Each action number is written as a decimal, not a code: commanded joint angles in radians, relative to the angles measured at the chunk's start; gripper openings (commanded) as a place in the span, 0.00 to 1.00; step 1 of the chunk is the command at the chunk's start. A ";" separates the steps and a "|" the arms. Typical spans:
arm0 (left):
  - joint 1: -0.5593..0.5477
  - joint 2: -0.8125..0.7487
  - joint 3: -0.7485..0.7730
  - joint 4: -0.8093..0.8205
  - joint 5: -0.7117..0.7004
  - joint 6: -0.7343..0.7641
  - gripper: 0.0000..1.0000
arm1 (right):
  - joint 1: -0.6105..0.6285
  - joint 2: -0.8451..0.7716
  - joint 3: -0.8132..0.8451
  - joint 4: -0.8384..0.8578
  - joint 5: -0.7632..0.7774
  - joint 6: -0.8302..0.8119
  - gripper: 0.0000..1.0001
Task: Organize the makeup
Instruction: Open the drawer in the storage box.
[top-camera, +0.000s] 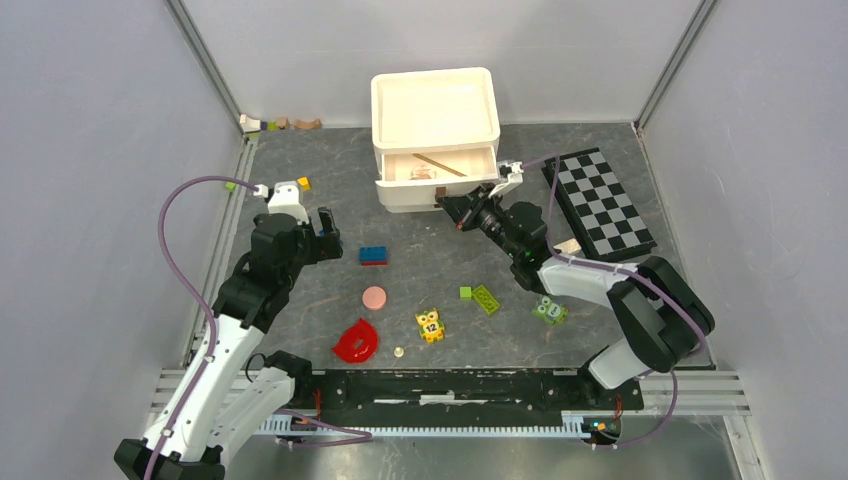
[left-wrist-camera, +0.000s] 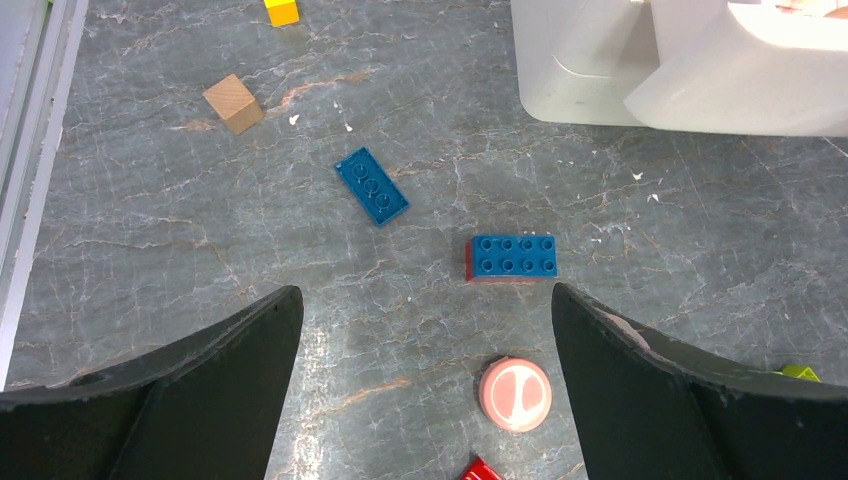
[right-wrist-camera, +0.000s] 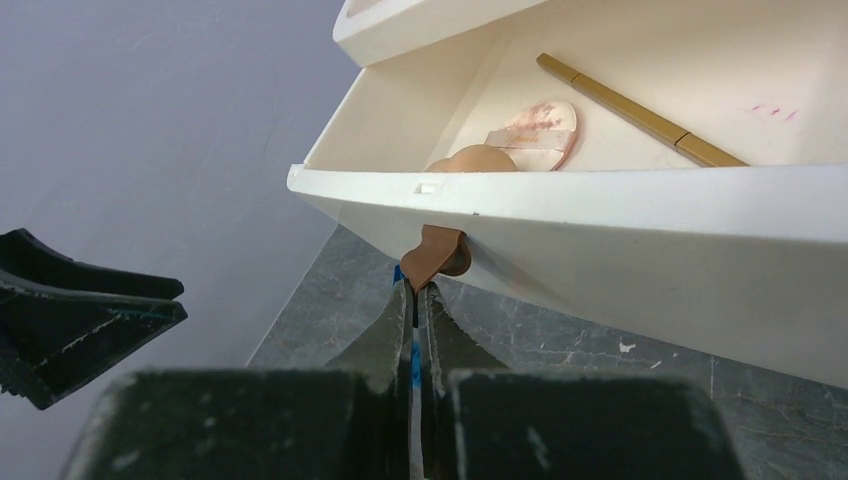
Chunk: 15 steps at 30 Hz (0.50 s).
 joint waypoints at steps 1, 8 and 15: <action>0.006 -0.007 0.011 0.015 -0.016 0.044 1.00 | 0.028 -0.068 -0.038 0.064 0.003 -0.013 0.00; 0.007 -0.004 0.012 0.015 -0.008 0.043 1.00 | 0.067 -0.129 -0.108 0.045 0.031 -0.028 0.00; 0.006 -0.006 0.012 0.015 -0.008 0.042 1.00 | 0.086 -0.164 -0.136 0.018 0.040 -0.039 0.00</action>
